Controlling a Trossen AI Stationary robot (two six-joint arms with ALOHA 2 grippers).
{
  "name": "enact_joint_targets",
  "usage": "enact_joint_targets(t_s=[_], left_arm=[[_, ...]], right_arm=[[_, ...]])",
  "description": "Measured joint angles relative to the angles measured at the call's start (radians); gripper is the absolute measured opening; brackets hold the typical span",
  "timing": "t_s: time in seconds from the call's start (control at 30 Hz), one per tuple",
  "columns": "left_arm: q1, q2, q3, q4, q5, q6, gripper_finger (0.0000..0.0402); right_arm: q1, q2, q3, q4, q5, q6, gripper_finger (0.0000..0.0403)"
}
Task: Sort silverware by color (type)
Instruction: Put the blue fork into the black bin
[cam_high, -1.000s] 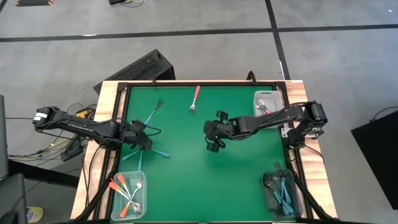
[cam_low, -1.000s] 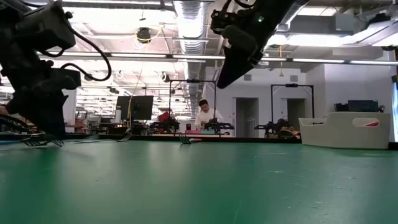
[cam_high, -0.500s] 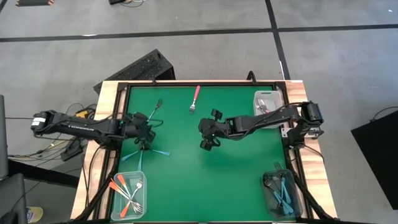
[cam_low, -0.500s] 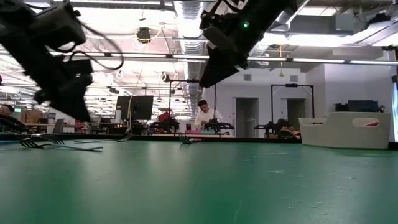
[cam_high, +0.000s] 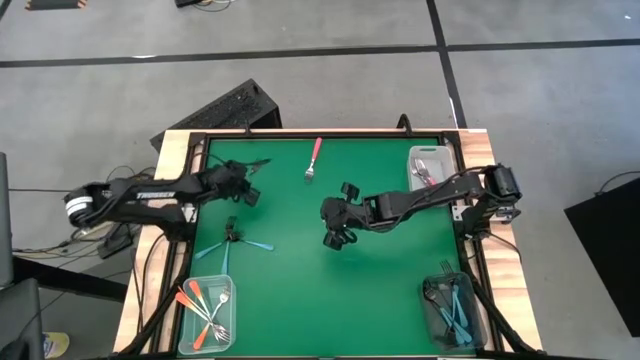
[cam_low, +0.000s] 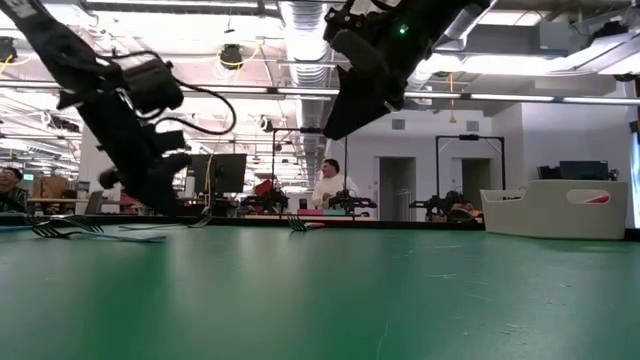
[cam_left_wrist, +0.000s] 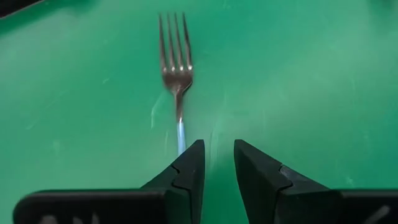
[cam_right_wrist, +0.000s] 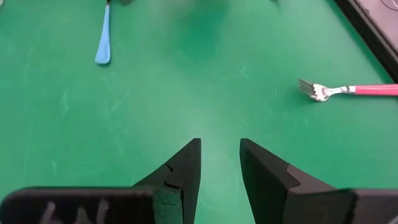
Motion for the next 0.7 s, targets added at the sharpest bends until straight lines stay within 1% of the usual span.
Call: enact_joint_targets(t_s=[0.17,0.37,0.43,0.53,0.7], left_arm=[[0.025,0.126,0.000,0.123,-0.028,0.032,0.0074],[0.049,0.216,0.005,0.167,-0.092,0.018,0.0074],[0.049,0.227,0.005,0.175,-0.107,0.012,0.0074],[0.050,0.220,0.002,0.195,-0.091,0.013,0.0074],[0.047,0.155,-0.003,0.180,-0.087,0.034,0.0074]], right_arm=[[-0.013,0.000,0.000,0.009,0.002,0.008,0.0136],[-0.012,0.000,0.000,0.005,0.002,0.027,0.0136],[-0.012,0.000,0.000,0.006,0.002,0.028,0.0136],[-0.011,0.000,0.000,0.005,0.002,0.028,0.0136],[-0.029,0.000,0.000,0.005,-0.001,0.027,0.0136]])
